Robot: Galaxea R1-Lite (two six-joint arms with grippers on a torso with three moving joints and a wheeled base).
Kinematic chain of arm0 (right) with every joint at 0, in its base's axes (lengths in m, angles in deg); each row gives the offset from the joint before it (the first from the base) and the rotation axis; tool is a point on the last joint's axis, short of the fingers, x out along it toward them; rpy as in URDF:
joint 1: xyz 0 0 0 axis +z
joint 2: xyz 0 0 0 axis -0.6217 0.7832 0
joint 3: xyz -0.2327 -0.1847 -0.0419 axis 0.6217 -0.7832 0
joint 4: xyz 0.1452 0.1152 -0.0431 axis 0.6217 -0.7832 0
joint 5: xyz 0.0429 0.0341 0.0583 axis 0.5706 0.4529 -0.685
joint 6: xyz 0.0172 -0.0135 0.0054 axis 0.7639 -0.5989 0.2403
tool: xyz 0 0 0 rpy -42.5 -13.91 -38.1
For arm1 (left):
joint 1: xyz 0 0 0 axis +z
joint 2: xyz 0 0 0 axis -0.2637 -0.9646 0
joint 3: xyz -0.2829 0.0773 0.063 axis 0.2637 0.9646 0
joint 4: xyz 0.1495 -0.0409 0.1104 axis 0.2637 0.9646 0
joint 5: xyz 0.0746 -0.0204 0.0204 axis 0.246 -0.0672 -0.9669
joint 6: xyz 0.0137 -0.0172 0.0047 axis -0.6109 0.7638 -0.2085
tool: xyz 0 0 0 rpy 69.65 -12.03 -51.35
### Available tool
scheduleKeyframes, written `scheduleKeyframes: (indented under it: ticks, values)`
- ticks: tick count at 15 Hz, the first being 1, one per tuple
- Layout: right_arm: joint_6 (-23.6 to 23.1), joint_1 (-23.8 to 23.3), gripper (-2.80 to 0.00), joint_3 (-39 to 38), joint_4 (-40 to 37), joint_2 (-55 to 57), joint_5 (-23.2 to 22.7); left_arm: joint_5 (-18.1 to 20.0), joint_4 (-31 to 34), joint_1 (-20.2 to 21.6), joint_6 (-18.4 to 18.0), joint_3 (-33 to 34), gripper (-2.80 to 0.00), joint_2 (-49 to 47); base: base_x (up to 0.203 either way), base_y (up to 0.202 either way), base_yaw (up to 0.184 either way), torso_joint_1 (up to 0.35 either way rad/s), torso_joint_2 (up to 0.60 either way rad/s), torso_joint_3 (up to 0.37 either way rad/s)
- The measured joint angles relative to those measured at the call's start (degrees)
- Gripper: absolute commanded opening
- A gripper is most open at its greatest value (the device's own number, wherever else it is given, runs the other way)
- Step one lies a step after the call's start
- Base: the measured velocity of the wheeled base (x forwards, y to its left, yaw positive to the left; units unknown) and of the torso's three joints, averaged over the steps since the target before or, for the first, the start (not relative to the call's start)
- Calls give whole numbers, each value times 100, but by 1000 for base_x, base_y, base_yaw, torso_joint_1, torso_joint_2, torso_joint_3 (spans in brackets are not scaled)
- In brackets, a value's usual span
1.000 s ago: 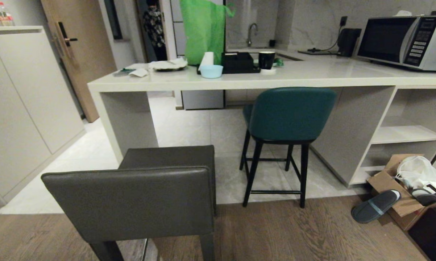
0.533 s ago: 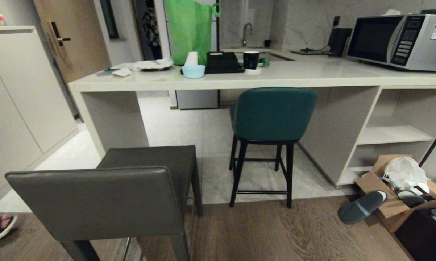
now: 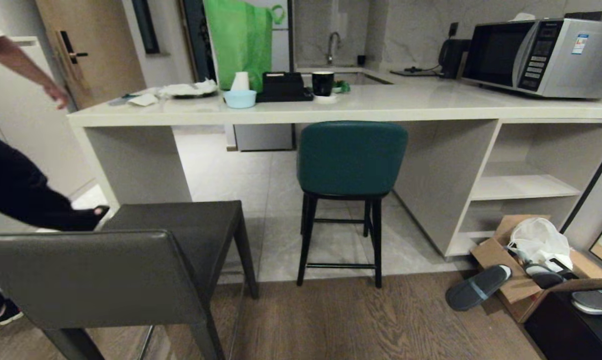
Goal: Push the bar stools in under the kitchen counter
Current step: Pull the blue chair out from under the dining table
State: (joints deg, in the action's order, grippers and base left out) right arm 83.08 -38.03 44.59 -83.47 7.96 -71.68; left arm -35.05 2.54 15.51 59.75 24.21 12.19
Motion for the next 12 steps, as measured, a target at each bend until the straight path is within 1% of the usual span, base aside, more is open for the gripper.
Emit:
scheduleKeyframes:
  ticks: [12]
  values:
    - [5, 2, -280, 0, -2, 0, 0, 1, -2, -1, 53, 0, -280, 0, 0, -192, 1, 2, 2, 2]
